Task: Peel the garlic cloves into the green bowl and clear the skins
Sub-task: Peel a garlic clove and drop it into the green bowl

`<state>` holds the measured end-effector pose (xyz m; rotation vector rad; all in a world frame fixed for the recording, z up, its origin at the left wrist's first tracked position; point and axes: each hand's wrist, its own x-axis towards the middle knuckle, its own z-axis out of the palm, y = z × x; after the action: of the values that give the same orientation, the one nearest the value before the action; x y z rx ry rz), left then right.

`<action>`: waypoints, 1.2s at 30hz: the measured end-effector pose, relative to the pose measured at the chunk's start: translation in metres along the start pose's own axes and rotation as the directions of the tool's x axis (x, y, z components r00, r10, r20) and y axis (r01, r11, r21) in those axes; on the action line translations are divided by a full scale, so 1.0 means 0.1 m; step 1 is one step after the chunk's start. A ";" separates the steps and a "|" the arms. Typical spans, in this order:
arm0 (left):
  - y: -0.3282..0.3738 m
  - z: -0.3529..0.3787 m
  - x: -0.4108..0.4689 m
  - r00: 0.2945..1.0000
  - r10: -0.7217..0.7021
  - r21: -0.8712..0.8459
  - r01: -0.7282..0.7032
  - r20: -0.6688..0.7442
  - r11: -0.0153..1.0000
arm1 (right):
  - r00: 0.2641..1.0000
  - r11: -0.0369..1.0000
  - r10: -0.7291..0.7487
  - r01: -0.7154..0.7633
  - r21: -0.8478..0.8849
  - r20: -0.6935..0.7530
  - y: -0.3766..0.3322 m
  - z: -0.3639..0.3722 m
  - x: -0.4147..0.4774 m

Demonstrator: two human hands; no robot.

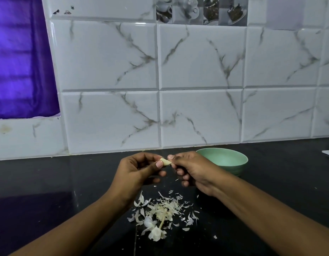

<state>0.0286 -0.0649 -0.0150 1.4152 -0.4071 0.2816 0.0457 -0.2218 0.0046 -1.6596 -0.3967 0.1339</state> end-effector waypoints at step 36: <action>-0.04 -0.05 0.05 0.966 -0.242 -0.095 0.234 -0.088 0.968 | 0.925 0.796 -0.374 0.355 -0.491 0.063 -0.06 -0.20 -0.06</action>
<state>0.0358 -0.0603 -0.0167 1.3469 -0.1631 0.1362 0.0452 -0.2418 0.0128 -2.0493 -0.7658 -0.3171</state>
